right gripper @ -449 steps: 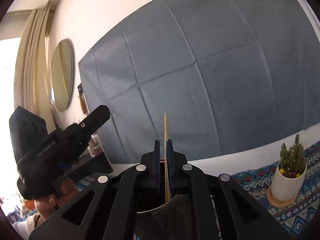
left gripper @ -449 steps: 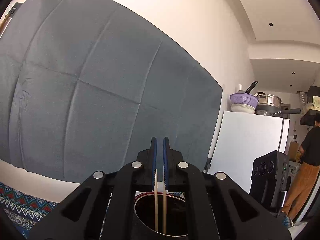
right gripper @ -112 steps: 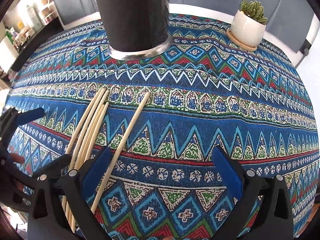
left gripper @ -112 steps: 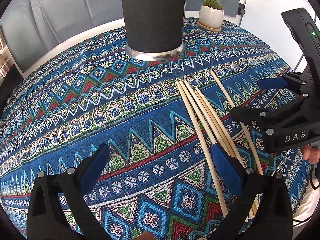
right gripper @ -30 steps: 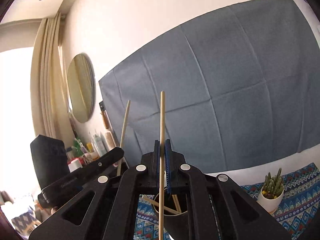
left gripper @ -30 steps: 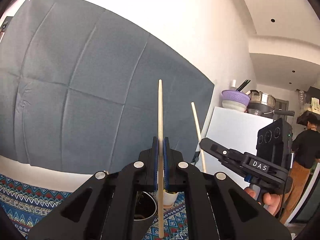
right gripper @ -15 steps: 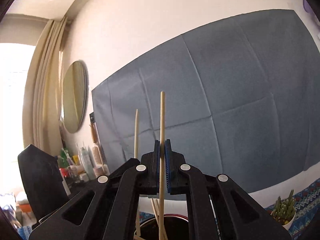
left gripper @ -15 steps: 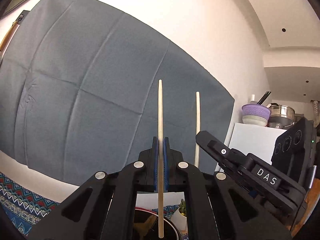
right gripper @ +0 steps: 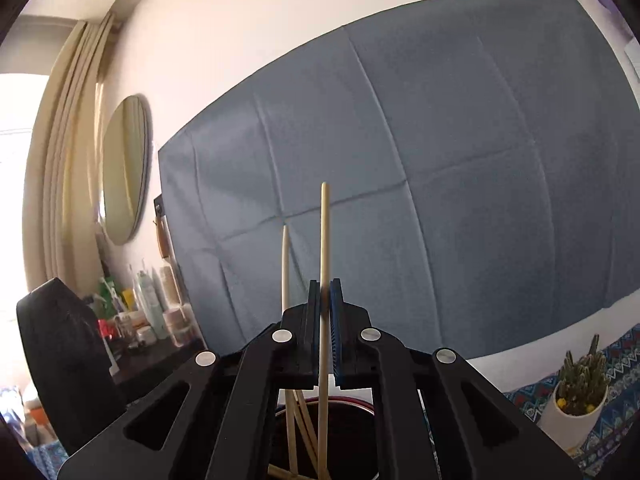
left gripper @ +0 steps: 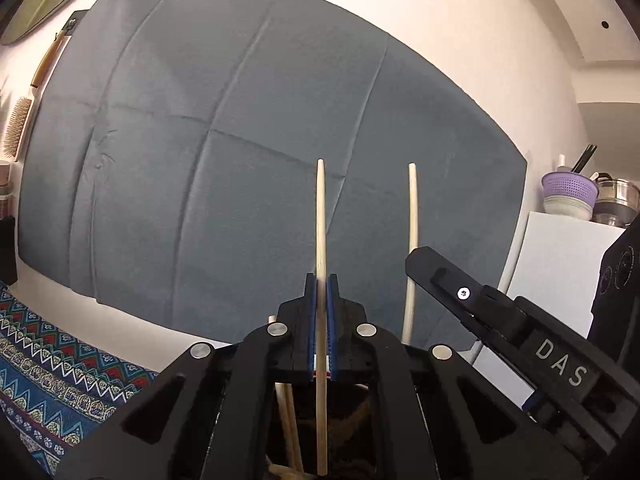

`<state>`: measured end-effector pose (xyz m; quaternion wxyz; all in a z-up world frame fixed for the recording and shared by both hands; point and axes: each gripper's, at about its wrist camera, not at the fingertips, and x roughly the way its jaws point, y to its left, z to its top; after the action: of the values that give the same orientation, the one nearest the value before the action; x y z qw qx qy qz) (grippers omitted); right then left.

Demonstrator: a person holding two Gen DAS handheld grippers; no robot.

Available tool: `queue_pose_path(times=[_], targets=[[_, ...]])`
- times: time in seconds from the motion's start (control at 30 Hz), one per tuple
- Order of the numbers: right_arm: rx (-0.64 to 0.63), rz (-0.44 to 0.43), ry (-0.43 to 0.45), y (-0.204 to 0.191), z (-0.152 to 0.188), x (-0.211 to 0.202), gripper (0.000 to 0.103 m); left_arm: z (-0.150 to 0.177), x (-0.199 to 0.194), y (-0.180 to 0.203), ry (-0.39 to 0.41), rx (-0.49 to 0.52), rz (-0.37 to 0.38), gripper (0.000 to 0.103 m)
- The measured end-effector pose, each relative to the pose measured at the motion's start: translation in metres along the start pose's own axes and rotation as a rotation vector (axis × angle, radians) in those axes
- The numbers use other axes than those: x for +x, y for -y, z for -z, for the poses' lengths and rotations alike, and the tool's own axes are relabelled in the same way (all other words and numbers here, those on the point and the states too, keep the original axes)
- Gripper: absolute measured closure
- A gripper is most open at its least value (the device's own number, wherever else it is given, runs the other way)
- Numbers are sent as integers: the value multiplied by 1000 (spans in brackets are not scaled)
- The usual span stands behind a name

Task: Organize utensils
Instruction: 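Lower the stick into the black cup, then open the right gripper to release the stick into the cup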

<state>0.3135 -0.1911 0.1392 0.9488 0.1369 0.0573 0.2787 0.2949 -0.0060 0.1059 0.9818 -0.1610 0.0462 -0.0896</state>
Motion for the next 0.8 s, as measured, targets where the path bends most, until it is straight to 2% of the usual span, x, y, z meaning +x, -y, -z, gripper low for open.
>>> queue_pose_path(times=[0.1,0.37,0.5,0.6,0.63,0.7,0.77,0.8], targets=[[28,24,-23,8,4,1,98,4,-1,-6,-17,-6,-20,98],[7,92,-98,16,20,3,98,8,-11,-4,-37,76,-57,97],[-3,122,-106,19,20,-4,95,2,-18,-14,-30,37,-74,92],[19,146,-96,24,15,-11,94,-5,-27,-20,-6,20,-105,66],[27,164,-91,25,12,-13,94,-8,-29,-22,-1,21,-122,53],[52,204,-86,31,8,-18,93,-13,-33,-25,9,12,-141,43],[66,252,-84,37,4,-23,81,-20,-37,-27,16,15,-170,23],[78,286,-82,40,3,-26,62,-22,-39,-27,23,19,-192,18]])
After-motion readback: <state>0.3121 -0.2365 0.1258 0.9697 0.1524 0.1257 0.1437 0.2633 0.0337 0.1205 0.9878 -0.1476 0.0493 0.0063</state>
